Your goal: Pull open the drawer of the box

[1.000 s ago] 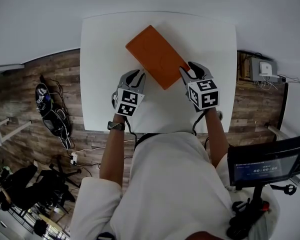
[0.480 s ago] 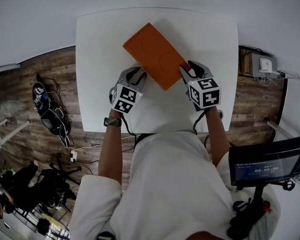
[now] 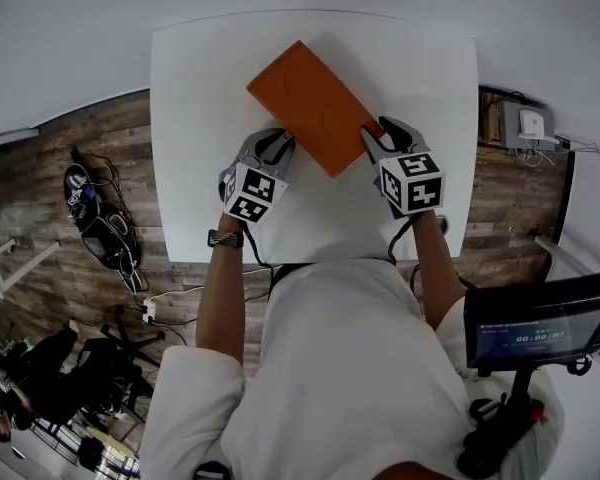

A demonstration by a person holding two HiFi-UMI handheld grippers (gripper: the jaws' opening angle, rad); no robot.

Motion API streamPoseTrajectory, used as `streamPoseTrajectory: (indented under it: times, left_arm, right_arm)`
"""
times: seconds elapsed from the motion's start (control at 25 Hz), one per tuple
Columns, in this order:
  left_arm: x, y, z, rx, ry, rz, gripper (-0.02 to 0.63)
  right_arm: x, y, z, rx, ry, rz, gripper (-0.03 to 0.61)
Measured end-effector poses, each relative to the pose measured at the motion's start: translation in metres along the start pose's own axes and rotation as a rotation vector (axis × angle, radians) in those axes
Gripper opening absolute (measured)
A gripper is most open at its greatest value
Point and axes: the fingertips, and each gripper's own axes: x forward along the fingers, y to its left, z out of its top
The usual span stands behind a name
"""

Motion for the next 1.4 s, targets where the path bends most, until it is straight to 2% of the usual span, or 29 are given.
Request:
streamPoseTrajectory:
  times: [0.24, 1.4]
  left_arm:
    - [0.002, -0.001, 0.002, 0.015, 0.003, 0.008, 0.08]
    - [-0.023, 0.005, -0.031, -0.048, 0.036, 0.063, 0.08]
  right_arm:
    - [-0.001, -0.005, 0.001, 0.008, -0.009, -0.019, 0.167]
    - [0.007, -0.012, 0.0, 0.028, -0.007, -0.025, 0.169]
